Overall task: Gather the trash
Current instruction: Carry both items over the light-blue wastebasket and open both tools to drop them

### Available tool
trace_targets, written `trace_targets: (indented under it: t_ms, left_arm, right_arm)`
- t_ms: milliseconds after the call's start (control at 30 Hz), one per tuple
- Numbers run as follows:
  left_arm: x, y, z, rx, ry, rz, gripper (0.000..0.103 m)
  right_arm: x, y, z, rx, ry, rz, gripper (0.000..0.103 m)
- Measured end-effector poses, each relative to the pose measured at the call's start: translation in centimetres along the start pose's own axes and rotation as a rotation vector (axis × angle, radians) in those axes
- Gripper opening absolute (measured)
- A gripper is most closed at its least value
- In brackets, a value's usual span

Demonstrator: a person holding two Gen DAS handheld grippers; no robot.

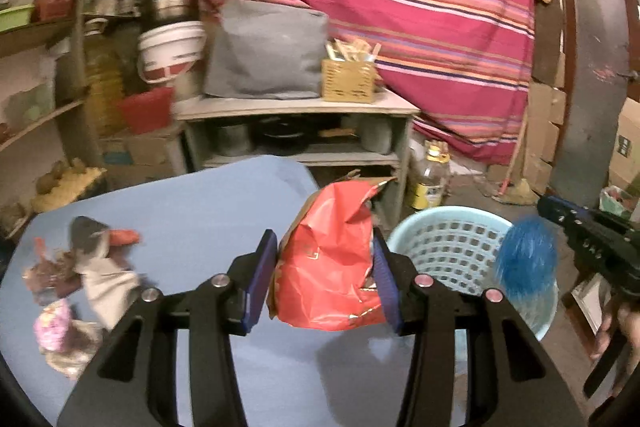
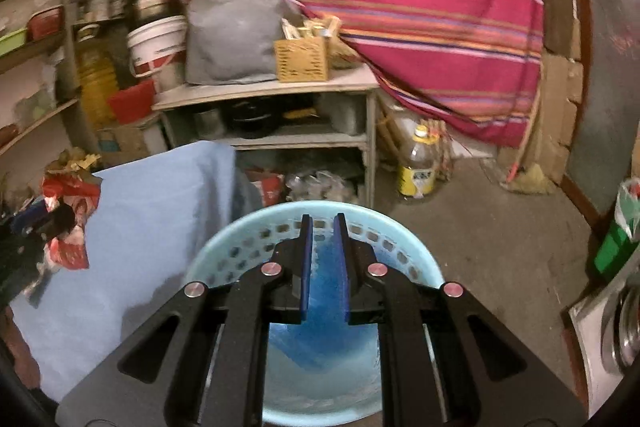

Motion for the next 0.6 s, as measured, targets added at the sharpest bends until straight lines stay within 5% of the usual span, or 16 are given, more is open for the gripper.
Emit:
trace_targets:
  t_ms: [133,600]
  left_arm:
    - [-2.4,0.8,2.8,-0.007,0.037,-0.025,0.047]
    - [-6.9,2.2,8.1,-0.008,0.114,-0.105,0.047]
  right_arm:
    - [-0.9,0.9,0.9,-0.016,-0.019,-0.019,0.004]
    - [-1.3,1.1,4.2,-0.083,0.018,-0.016,0.006]
Point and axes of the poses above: each gripper's, at about its wrist camera, not at the fingertips, and x roughly against the way its jaws point, z to its right, y to its underside, the point moved 10 cm from there along -x, roughly the way its jaws point, and after that the axes turned 10 degrees about z, right-handed, at the moved point
